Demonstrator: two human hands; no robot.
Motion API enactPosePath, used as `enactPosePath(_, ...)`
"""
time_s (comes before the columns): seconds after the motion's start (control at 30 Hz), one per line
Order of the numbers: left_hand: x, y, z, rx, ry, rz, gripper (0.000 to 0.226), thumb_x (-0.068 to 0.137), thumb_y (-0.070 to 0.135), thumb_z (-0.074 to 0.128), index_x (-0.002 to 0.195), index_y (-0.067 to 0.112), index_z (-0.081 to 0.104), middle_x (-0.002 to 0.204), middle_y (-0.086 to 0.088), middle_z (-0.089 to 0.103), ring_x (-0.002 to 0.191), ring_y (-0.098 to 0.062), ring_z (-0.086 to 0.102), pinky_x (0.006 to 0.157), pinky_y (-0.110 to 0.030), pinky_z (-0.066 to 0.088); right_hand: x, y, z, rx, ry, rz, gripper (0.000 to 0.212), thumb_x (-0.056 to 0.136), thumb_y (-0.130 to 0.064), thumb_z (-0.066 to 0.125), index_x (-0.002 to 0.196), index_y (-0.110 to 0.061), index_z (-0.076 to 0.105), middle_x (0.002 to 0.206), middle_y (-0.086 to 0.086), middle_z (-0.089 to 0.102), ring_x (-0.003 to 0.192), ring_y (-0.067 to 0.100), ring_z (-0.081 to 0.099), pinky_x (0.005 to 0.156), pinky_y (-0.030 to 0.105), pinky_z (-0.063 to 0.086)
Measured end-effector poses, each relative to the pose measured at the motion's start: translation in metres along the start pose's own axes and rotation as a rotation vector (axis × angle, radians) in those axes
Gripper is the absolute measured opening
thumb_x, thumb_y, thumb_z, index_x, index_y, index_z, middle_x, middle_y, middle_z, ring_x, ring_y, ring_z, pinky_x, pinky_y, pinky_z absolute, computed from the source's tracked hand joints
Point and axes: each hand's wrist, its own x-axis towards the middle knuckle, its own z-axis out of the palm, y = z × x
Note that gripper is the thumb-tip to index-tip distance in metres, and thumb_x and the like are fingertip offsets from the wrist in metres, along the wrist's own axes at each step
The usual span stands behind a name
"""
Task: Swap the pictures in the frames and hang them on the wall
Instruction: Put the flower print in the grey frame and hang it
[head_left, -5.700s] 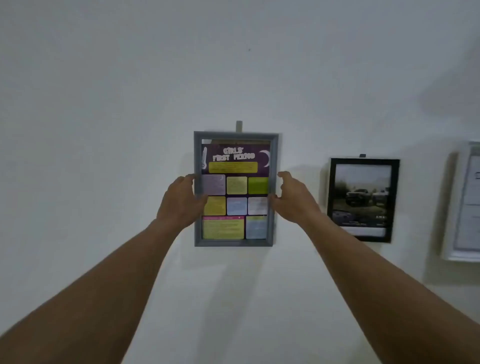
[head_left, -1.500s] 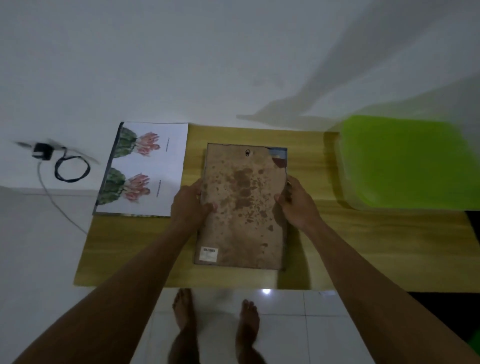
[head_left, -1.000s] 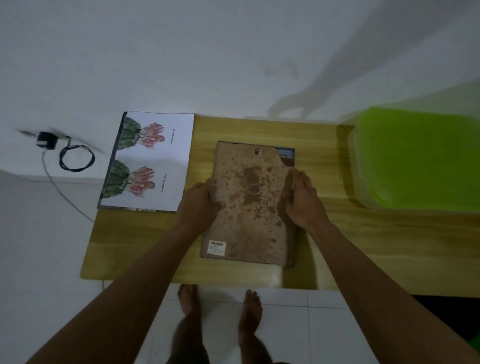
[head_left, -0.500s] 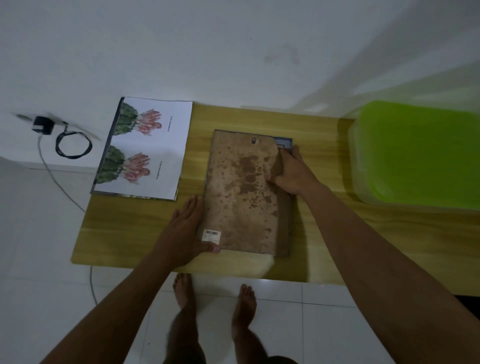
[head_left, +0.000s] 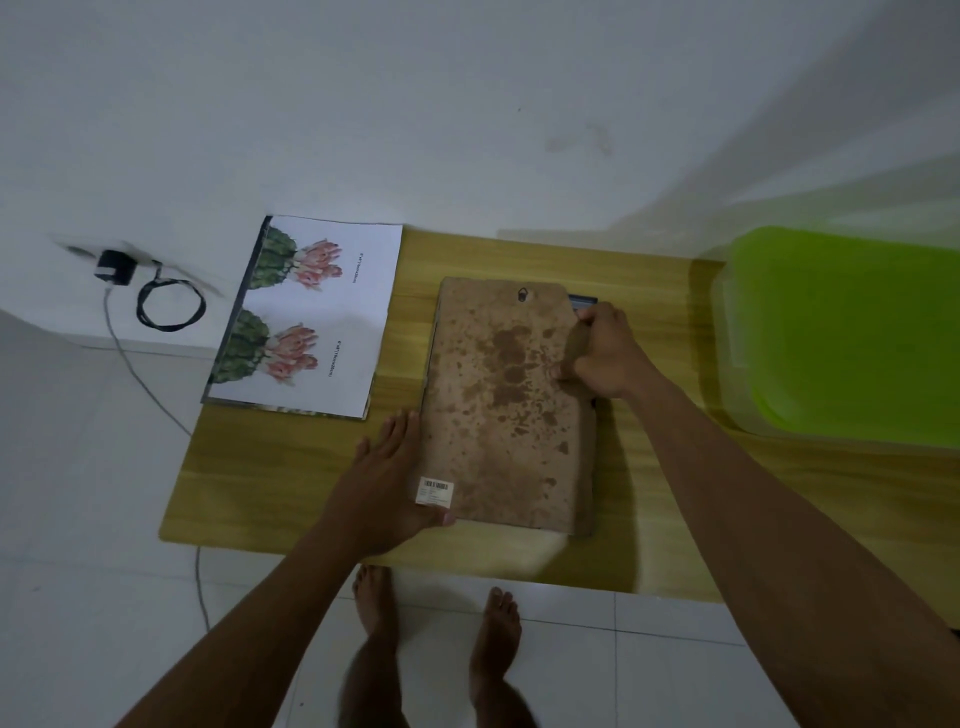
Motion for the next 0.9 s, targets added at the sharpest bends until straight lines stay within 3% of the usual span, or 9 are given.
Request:
enactPosePath(0.17,0.0,0.002,-0.001,0.023,-0.016,-0.024,0.131,0.069,0.076,0.061,0.149,0.013,-0.022,0.155,0.002,-0.022,0.141,-0.009,-0.021,0.116,-0.038,-0.006,-0.005,-0.003,-0.004,0.094,0.001,-0.057,0.079,0.065,-0.016,0.091,0.125,-0.02,0.039,0.133,0.007,0.044,0.115,0.024,0.048,0.088,0.037,0.048)
enactPosePath(0.3,-0.001,0.003,-0.001,0.026,-0.019,-0.023,0.133,0.066,0.08,0.057,0.146,0.013,-0.027,0.154,0.003,-0.024,0.141,-0.011,-0.021,0.118,-0.042,-0.004,-0.01,-0.003,-0.009,0.158,-0.003,-0.095,0.069,0.067,-0.017,0.089,0.116,-0.027,0.043,0.131,0.003,0.049,0.114,0.025,0.052,0.088,0.042,0.052)
enactPosePath(0.4,0.001,-0.001,0.0,0.047,-0.011,-0.024,0.141,0.05,0.098,0.033,0.146,0.014,-0.029,0.155,0.003,-0.022,0.141,-0.011,-0.019,0.118,-0.047,-0.002,-0.014,-0.005,-0.016,0.238,-0.057,-0.117,0.062,0.074,-0.01,0.084,0.12,-0.028,0.046,0.126,-0.004,0.05,0.112,0.02,0.052,0.084,0.036,0.051)
enactPosePath(0.47,0.002,-0.002,0.0,0.06,-0.007,-0.025,0.14,0.049,0.099,0.027,0.146,0.014,-0.029,0.156,0.002,-0.021,0.141,-0.012,-0.018,0.118,-0.051,-0.001,-0.015,-0.007,-0.02,0.272,-0.101,-0.125,0.061,0.077,-0.005,0.08,0.124,-0.026,0.048,0.124,-0.005,0.052,0.111,0.019,0.053,0.082,0.033,0.05)
enactPosePath(0.63,0.002,0.001,-0.001,0.03,-0.014,-0.038,0.137,0.065,0.08,0.058,0.146,0.013,-0.028,0.158,0.001,-0.018,0.145,-0.013,-0.013,0.119,-0.054,0.001,-0.015,-0.007,-0.023,0.379,-0.14,-0.087,0.066,0.08,0.004,0.075,0.133,-0.026,0.05,0.116,-0.006,0.053,0.11,0.021,0.053,0.07,0.021,0.05)
enactPosePath(0.8,0.003,0.002,-0.004,0.029,-0.032,-0.049,0.136,0.066,0.077,0.062,0.146,0.014,-0.027,0.158,0.002,-0.018,0.147,-0.014,-0.012,0.119,-0.054,0.0,-0.017,0.002,-0.017,0.464,-0.106,-0.034,0.074,0.079,0.005,0.076,0.141,-0.026,0.051,0.125,-0.003,0.053,0.117,0.017,0.05,0.08,0.021,0.048)
enactPosePath(0.9,0.003,0.001,-0.003,0.007,-0.028,-0.041,0.136,0.065,0.076,0.063,0.147,0.016,-0.027,0.16,0.002,-0.015,0.148,-0.015,-0.011,0.118,-0.055,0.0,-0.02,0.007,-0.014,0.489,-0.048,-0.034,0.072,0.076,0.001,0.08,0.139,-0.024,0.054,0.128,-0.002,0.055,0.115,0.014,0.051,0.089,0.027,0.048)
